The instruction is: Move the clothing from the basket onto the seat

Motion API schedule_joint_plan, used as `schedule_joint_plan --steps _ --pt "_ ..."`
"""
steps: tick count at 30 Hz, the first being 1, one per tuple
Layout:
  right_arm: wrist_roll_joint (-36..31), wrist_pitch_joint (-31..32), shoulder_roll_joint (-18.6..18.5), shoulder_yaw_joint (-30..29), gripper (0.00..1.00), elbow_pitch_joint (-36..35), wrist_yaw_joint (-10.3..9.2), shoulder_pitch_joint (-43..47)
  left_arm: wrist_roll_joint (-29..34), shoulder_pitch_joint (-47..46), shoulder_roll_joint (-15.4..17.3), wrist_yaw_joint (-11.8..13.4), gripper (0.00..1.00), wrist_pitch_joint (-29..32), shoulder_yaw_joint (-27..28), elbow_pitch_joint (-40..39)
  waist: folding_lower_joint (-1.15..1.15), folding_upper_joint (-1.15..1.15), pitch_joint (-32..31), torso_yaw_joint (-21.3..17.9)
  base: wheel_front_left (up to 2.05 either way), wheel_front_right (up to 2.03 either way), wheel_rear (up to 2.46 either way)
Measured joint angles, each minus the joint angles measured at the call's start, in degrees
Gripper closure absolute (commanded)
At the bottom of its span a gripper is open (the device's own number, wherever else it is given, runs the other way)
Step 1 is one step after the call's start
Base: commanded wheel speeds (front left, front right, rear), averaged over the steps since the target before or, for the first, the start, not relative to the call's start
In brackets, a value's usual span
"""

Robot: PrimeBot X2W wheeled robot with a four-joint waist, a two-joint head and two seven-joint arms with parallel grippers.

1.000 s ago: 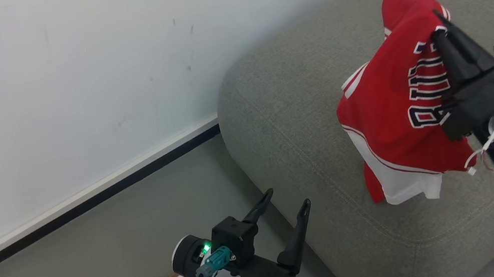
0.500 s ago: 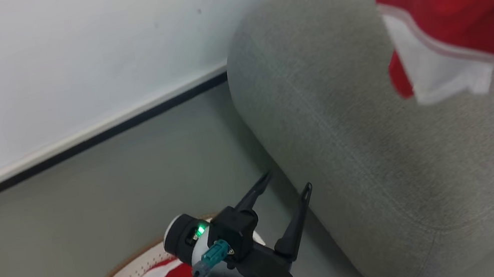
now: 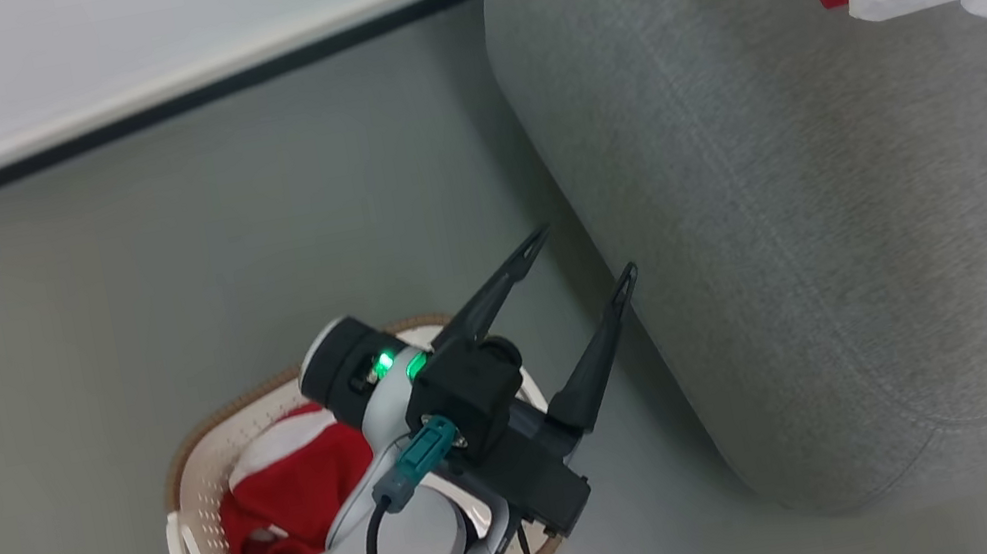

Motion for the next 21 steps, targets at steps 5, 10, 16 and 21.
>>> schedule_joint_plan --steps 5,10,16,21 --pt "0.88 -0.53 0.41 -1.76 1.0 3.46 -0.59 -0.82 2.01 -2.86 0.62 0.01 0.0 1.18 -0.08 -2.47 -0.01 0.0 4.33 0.69 0.0 0.0 0.0" --pt "1.93 -1.11 3.19 -1.46 1.0 7.11 -1.04 -0.61 3.87 -5.02 2.42 0.52 0.0 2.47 0.05 -4.24 -0.01 0.0 8.7 0.9 0.0 0.0 0.0" --pt "2.49 -2.58 5.87 -1.24 1.0 11.66 -1.32 0.62 5.53 -6.91 4.05 0.53 0.0 3.71 0.01 -5.25 -0.01 0.0 13.81 0.48 0.0 0.0 0.0" --pt "2.55 -3.57 8.68 -0.35 1.0 14.92 -1.11 1.03 6.03 -7.77 4.75 0.53 0.0 4.13 0.02 -5.25 -0.01 0.0 17.09 -0.11 0.0 0.0 0.0"
